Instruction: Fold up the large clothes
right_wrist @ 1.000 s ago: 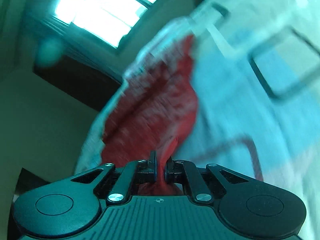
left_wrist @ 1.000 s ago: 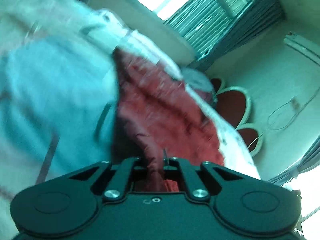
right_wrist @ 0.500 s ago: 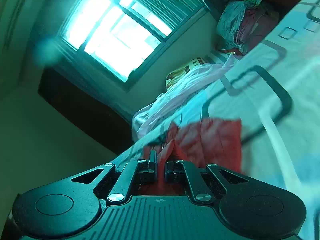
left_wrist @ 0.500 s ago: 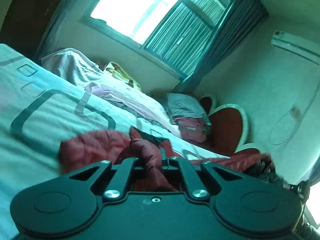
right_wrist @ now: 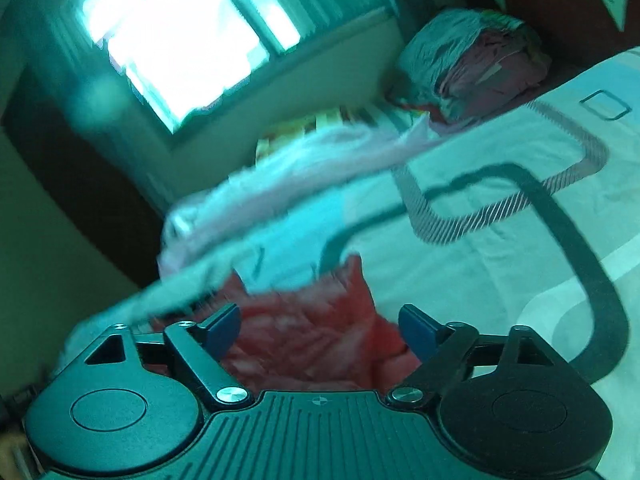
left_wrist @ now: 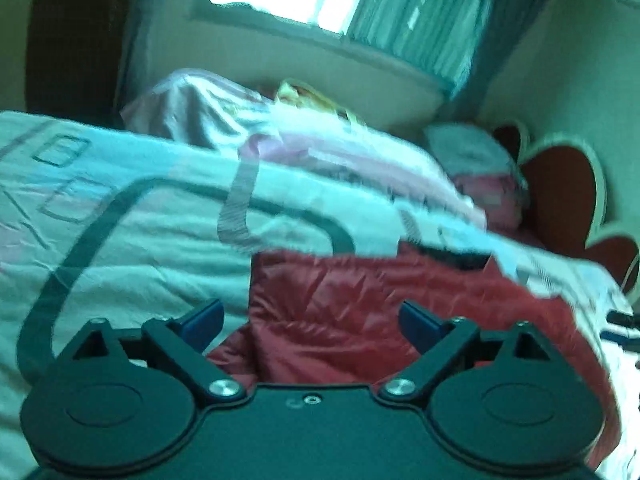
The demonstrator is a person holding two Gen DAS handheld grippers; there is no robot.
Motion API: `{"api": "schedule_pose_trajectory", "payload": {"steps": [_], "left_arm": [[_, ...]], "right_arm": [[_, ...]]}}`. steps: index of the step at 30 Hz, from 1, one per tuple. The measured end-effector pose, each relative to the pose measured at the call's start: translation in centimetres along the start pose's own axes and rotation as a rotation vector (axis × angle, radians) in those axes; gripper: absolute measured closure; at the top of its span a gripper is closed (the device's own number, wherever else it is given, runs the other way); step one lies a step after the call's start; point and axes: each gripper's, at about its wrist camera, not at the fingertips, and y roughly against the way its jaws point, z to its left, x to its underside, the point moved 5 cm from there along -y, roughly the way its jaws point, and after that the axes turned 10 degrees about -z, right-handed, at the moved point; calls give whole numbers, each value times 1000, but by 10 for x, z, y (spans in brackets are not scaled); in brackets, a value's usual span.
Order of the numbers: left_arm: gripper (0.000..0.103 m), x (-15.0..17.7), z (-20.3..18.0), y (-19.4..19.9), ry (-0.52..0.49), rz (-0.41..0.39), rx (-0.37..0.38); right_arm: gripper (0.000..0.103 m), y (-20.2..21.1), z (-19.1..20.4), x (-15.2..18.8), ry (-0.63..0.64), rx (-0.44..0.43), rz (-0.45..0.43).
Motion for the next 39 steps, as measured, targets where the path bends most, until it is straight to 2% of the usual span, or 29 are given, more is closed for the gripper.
{"api": "schedule_pose_trajectory", "payload": {"steps": [1,2,3,4,5,6,7,8,9,11,14,15,17,20,24,27,28,29,30,31,32,33,34,35,37,39], "left_arm": [[11,1,2,-7,-7,34,6],[16,4,4,-17,-15,83,8],[31,8,7,-25,-20,124,-1],[37,12,11,-32,-8,161,-9],[49,16,15,-38,28,186,15],[64,17,16,-40,60,189,40],[71,17,17,-42,70,189,51],[85,15,15,-41,57,180,57],[93,13,13,-38,45,163,64],[96,6,5,-29,-4,114,63],[97,-15,-14,-10,-118,-31,58],[97,-23,-20,-6,-131,-83,68],[97,-31,-29,-14,-158,-115,61],[97,-27,-34,-46,-195,-70,26],[97,2,-27,-91,-229,41,-24],[94,6,-26,-95,-257,33,-36],[89,5,-26,-95,-269,36,-43],[76,4,-25,-94,-284,34,-59],[49,1,-22,-91,-289,25,-88],[32,-3,-17,-85,-285,-1,-134],[14,-7,-14,-75,-279,-41,-162],[15,-11,-11,-57,-271,-87,-156],[15,-13,-9,-41,-256,-109,-133],[14,-11,-4,-23,-232,-122,-119],[14,-1,5,10,-164,-116,-113],[14,18,16,44,-57,-110,-96]], "right_arm": [[23,-8,0,4,25,10,19],[23,-10,3,13,45,12,38],[23,-21,4,18,65,24,68],[26,-31,5,23,90,38,88],[44,-39,6,27,105,30,109],[74,-44,8,32,118,13,135],[85,-45,11,36,145,10,150],[89,-47,14,39,177,9,152],[94,-45,17,41,204,8,139],[97,-33,22,35,232,7,73],[98,-12,29,19,261,-16,-60],[99,-9,32,14,280,-20,-97],[99,-8,35,6,299,-13,-134],[99,-23,23,9,299,77,-103],[99,-57,-13,42,252,221,49],[99,-55,-23,51,234,224,34],[99,-54,-23,51,235,227,34],[99,-55,-23,52,236,229,36],[99,-53,-24,51,231,228,38],[98,-52,-23,49,224,235,39],[80,-45,-22,43,227,263,28],[32,-32,-17,37,252,317,-12],[19,-11,-7,30,283,304,-95],[18,7,0,28,299,244,-130],[18,43,2,34,279,251,-130],[18,70,-2,47,210,215,-126]]}}
